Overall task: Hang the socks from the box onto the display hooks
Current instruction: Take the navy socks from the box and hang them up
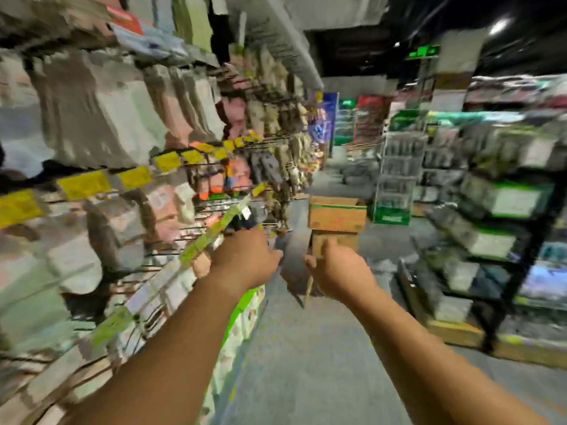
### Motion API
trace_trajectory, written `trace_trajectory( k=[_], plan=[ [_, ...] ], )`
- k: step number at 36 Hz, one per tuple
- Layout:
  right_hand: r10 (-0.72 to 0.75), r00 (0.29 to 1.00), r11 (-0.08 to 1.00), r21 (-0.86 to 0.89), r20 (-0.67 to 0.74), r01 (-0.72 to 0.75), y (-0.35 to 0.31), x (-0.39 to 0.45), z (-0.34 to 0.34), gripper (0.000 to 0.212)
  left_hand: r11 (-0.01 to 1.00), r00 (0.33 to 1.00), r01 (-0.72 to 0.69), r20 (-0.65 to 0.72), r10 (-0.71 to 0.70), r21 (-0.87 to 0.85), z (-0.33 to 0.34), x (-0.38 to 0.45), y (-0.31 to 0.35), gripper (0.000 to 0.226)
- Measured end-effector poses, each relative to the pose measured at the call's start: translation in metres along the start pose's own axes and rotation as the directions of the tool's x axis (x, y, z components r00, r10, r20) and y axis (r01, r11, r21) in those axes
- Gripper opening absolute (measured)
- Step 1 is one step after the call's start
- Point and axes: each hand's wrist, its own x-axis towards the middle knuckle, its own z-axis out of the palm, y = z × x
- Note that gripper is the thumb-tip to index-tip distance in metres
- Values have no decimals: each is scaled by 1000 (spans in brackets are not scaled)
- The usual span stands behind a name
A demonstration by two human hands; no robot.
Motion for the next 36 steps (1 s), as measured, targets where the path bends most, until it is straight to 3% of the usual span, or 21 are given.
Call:
trace_trajectory(
  k=[4,11,29,36],
  plan=[
    [83,995,995,-52,-48,-85,70,27,-9,48,995,994,-89,54,91,-42,39,49,63,37],
    [163,986,986,-22,-27,-164,131,93,-6,55,995,990,-92,107,95,-26,84,118,108,37],
    [313,939,936,119,146,-330,214,363,89,47,993,974,55,224,-31,-102,206,400,98,44],
    [348,919,917,138,186,-375,257,481,119,42,996,957,34,291,-10,-78,260,527,113,36]
  ],
)
